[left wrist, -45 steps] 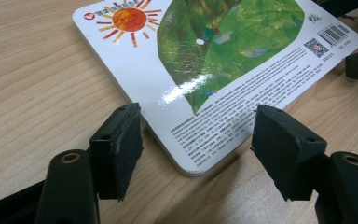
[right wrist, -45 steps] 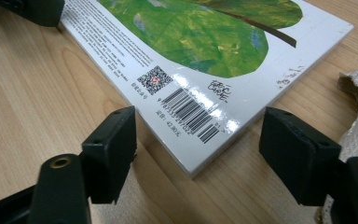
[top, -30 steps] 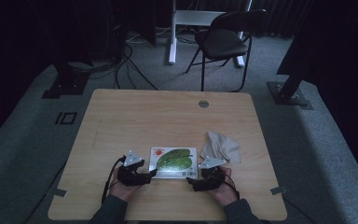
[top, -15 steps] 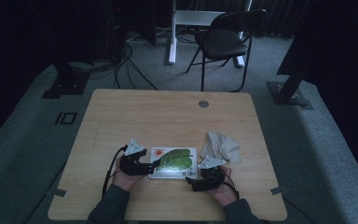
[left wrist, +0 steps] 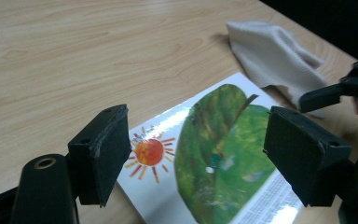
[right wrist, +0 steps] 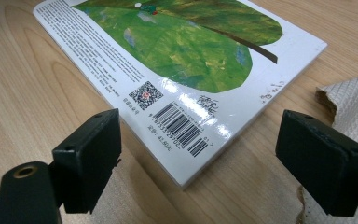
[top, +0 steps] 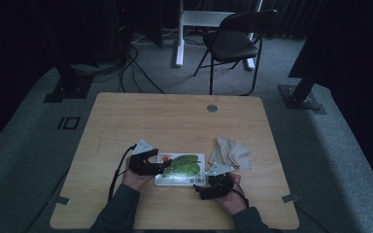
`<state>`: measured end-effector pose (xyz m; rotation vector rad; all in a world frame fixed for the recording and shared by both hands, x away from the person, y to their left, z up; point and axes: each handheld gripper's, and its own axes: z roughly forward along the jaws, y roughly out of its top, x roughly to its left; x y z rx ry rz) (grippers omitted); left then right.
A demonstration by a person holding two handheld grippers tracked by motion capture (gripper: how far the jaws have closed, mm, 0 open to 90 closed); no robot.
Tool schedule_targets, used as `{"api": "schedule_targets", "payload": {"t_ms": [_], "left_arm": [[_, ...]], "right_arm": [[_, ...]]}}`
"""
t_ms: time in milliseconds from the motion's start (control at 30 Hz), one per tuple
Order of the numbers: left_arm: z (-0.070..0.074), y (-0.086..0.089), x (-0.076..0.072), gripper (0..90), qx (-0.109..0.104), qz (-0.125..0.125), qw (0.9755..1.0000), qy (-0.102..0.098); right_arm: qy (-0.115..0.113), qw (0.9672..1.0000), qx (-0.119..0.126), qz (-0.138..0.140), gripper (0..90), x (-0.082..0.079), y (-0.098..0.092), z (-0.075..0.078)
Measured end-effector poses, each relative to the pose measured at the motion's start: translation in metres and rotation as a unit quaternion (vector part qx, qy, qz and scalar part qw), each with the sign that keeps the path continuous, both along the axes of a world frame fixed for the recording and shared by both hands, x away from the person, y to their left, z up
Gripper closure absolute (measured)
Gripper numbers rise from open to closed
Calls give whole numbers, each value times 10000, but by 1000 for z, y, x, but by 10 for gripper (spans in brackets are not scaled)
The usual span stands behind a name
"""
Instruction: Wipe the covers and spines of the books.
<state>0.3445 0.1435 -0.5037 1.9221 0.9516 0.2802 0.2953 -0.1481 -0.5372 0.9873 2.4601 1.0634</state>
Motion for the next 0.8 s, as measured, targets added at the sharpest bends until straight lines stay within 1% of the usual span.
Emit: {"api": "schedule_targets", "payload": {"t_ms": [33, 67, 100, 167, 233, 267, 333, 367, 400, 433, 467, 500, 533, 667, 700, 800], "left_arm": [[0, 0, 0, 248, 0, 0, 10000, 0], [-5, 0, 4, 249, 55, 14, 10000, 0], [-5, 0, 4, 250, 55, 14, 10000, 0], [-11, -1, 9, 252, 196, 35, 9998, 16], [-15, 0, 13, 251, 206, 43, 9998, 73], [-17, 0, 14, 251, 247, 67, 9996, 94], [-20, 1, 18, 252, 242, 70, 9996, 159], [-22, 1, 20, 252, 308, 73, 9993, 193], [-24, 0, 21, 253, 317, 76, 9992, 227], [-24, 0, 21, 253, 317, 76, 9992, 227], [-27, -1, 23, 252, 393, 81, 9988, 273], [-27, -1, 23, 252, 393, 81, 9988, 273], [-29, -1, 25, 252, 438, 73, 9985, 309], [-31, -2, 27, 252, 464, 83, 9983, 338], [-33, -2, 30, 260, 489, 64, 9980, 384], [-34, -3, 32, 264, 507, 51, 9981, 356]], "right_arm": [[0, 10000, 0, 0, 139, 0, 0, 0], [8, 10000, 3, 9, 139, 0, 0, 0], [8, 10000, 3, 9, 139, 0, 0, 0], [1, 10000, 7, 9, 138, 0, 0, 0], [1, 10000, 4, 5, 139, 0, 0, 0], [0, 10000, 5, 3, 139, 0, 0, 0], [-7, 10000, 12, 4, 139, -1, 0, 0], [1, 10000, 11, -2, 139, -1, 0, 0], [1, 10000, 9, -3, 139, -1, 0, 0], [1, 10000, 9, -3, 139, -1, 0, 0], [-2, 10000, 4, 7, 138, -1, 1, 0], [-2, 10000, 4, 7, 138, -1, 1, 0], [-7, 10000, -4, 19, 139, -1, 1, 0], [-3, 10000, -24, 35, 139, -1, 2, 0], [3, 10000, -26, 38, 138, -2, 2, -1], [8, 10000, -28, 44, 139, -2, 2, -1]]}}
